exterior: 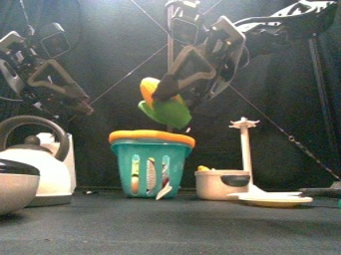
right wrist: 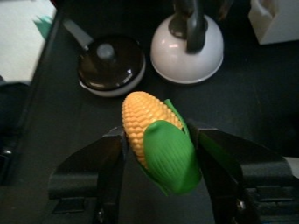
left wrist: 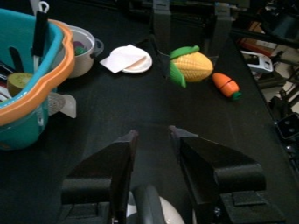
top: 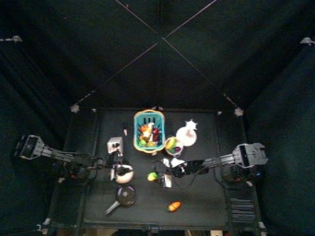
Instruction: Remove one piece of corn husk
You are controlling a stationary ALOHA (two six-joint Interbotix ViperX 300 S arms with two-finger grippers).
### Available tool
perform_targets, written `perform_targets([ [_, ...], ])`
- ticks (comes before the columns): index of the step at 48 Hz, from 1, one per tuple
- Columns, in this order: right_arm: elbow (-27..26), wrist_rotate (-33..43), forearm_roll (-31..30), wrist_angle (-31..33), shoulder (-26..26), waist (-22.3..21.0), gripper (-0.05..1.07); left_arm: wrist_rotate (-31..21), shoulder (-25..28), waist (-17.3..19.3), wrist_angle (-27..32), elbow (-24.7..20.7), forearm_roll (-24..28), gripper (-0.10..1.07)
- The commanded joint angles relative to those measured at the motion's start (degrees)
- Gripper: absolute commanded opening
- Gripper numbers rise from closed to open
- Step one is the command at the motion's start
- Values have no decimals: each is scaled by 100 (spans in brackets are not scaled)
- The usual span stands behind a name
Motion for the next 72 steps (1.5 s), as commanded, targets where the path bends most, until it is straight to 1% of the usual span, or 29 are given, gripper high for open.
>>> perform_targets([
  [1,176,-18,229,-870,-510,-396,53,26,149,-53,-246,-299,53,76],
  [6,457,-44,642,-1547,-694,-765,53,79,334,-123,-475,-483,299,76],
  [11,686,-53,949,-2065,-765,-1002,53,158,545,-114,-800,-677,729,76],
  [14,765,-44,1090,-2285,-756,-1055,53,193,633,-105,-1020,-747,914,76],
  [16,791,-44,1169,-2391,-765,-1063,53,229,747,-79,-1274,-800,1028,76],
  [20,782,-44,1283,-2531,-756,-1063,53,246,932,-70,-1723,-888,1037,76],
  [22,773,-44,1345,-2558,-747,-1063,53,237,1046,-53,-1960,-932,940,76],
  [25,756,-44,1371,-2558,-756,-1055,53,229,1266,0,-2285,-1046,527,76],
  [29,756,-53,1362,-2558,-747,-1055,53,229,1521,-9,-2531,-1257,-62,76],
  [31,756,-53,1354,-2558,-756,-1055,53,229,1670,-9,-2593,-1415,-387,76],
  [34,765,-53,1336,-2558,-747,-1055,53,237,1819,-9,-2593,-1600,-677,76],
  [41,782,-62,1318,-2522,-747,-1055,53,220,2030,-53,-2593,-1863,-1125,76],
  [52,756,-70,1310,-2347,-747,-1055,53,211,2136,-88,-2593,-1942,-1635,76],
  [61,694,-70,1318,-2171,-756,-1063,53,114,2136,-141,-2575,-1942,-1731,76],
  [72,659,-70,1310,-2083,-756,-1081,53,-369,2118,-132,-2522,-1916,-1995,76],
])
